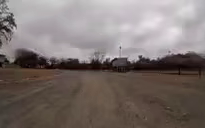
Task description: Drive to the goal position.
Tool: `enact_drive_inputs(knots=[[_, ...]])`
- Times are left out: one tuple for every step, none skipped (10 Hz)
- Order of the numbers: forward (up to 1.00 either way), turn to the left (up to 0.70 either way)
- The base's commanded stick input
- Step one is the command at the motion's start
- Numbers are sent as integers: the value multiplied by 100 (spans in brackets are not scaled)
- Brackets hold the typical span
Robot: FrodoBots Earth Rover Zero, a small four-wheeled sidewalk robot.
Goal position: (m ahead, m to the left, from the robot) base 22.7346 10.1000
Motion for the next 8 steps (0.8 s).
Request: enact_drive_inputs(knots=[[70, 2], [70, 2], [70, 2], [70, 2], [70, 1], [70, 1], [70, 1], [70, 1]])
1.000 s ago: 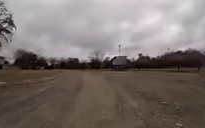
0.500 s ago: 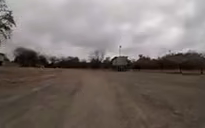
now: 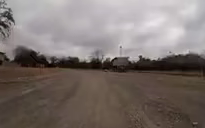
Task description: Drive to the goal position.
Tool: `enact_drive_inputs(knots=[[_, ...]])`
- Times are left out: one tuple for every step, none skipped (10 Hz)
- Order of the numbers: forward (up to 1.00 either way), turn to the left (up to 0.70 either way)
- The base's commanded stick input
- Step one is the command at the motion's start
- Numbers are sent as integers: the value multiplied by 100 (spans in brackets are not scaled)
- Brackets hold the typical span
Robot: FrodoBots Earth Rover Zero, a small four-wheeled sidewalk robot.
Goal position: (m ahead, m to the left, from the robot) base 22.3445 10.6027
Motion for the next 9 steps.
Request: enact_drive_inputs(knots=[[70, 1], [70, 1], [70, 1], [70, 1], [70, 1], [70, 0], [70, -1], [70, -1], [70, -1]])
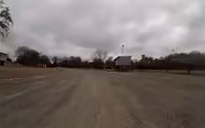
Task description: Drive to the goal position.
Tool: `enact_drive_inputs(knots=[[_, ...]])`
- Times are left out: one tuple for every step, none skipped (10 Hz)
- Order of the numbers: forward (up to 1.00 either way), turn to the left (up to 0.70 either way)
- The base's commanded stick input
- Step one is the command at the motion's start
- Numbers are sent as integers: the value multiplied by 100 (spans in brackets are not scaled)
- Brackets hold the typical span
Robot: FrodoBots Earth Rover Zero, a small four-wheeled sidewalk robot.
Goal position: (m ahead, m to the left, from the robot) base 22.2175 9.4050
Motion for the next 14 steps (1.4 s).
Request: enact_drive_inputs(knots=[[70, -1], [70, -1], [70, -1], [70, -1], [70, -1], [70, -1], [70, -1], [70, -1], [70, -1], [70, -1], [70, -1], [70, -1], [70, -1], [70, -1]])
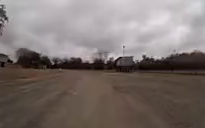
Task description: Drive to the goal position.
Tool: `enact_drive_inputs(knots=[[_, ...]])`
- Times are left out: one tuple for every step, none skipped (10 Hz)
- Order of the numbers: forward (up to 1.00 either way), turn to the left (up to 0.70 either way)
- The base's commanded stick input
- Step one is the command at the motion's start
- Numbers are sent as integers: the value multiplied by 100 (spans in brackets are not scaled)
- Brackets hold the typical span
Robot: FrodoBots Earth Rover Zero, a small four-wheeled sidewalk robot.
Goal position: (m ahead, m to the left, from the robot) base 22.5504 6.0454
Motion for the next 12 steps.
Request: enact_drive_inputs(knots=[[70, -1], [70, -1], [70, -1], [70, -1], [70, -1], [70, -1], [70, -1], [70, -1], [70, -1], [70, -1], [70, -1], [70, -1]])
